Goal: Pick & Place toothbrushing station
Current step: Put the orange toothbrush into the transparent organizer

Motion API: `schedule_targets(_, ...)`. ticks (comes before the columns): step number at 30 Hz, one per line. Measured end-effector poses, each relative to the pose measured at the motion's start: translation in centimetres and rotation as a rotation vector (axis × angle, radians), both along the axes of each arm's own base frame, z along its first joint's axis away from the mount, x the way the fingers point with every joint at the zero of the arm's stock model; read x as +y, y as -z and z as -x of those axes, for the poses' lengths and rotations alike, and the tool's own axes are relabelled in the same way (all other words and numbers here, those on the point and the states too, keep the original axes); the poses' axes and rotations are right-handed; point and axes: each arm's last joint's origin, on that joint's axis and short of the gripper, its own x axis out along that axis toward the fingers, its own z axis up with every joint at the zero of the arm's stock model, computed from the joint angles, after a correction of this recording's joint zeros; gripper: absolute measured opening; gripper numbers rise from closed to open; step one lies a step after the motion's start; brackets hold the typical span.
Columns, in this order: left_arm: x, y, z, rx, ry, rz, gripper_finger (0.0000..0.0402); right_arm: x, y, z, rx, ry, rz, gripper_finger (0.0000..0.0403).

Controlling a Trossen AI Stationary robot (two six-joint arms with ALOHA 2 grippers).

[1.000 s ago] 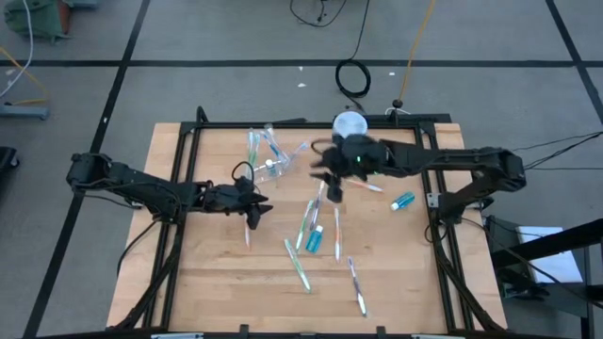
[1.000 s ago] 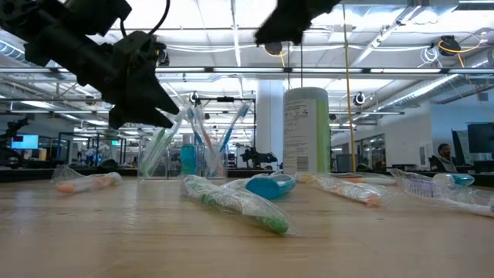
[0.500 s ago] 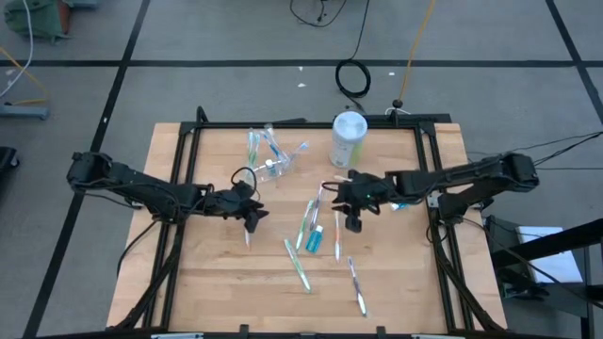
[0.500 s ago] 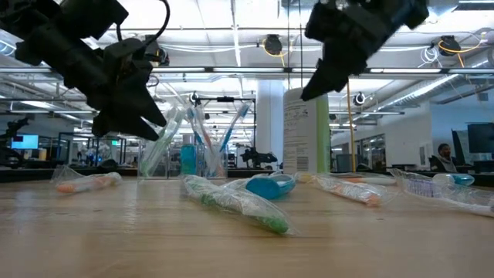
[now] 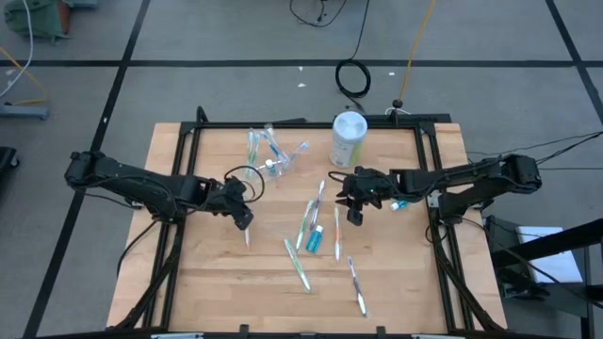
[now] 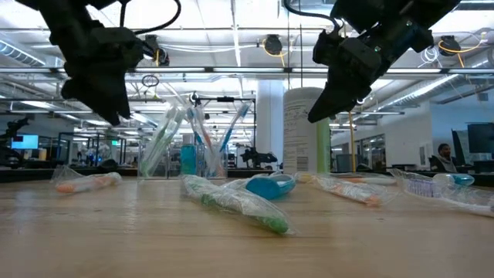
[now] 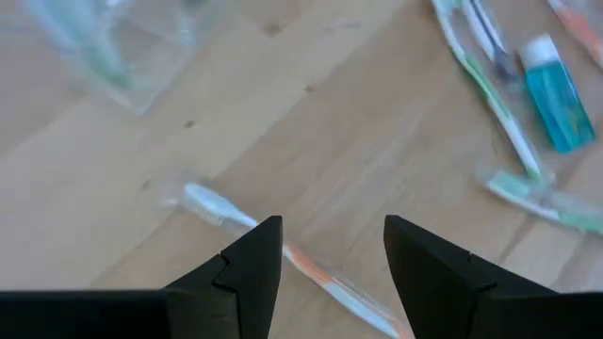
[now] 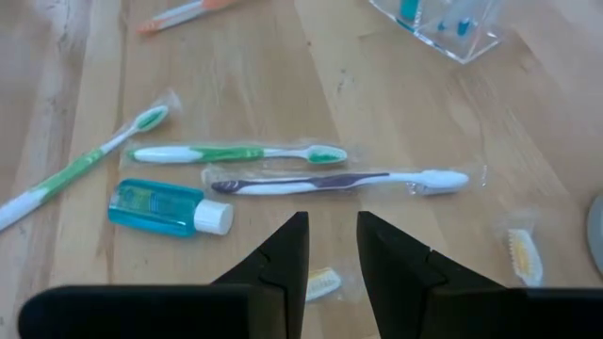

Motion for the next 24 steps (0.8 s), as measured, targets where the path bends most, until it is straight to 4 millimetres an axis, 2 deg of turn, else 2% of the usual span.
schedule_targets(4,-0.1,0.3,0.7,0.030,-0.183,0.038,0.0190,0.0,0.0,0.0,0.000,0.001,0.000,0.0084)
schedule_targets(7,-0.2,1.3,1.2,0.081,-0.264,0.059,0.0191,0.0,0.0,0.0,0.000,0.000,-0.001,0.0084)
schedule_targets(16,-0.2,4.4,-0.3,0.095,-0.335,-0.001,0.0191,0.0,0.0,0.0,0.000,0.001,0.000,0.0084)
schedule_targets(24,-0.4,7.2,-1.5,0.180,-0.395,-0.011,0.0188,-0.1,0.0,0.0,0.000,0.002,0.000,0.0084)
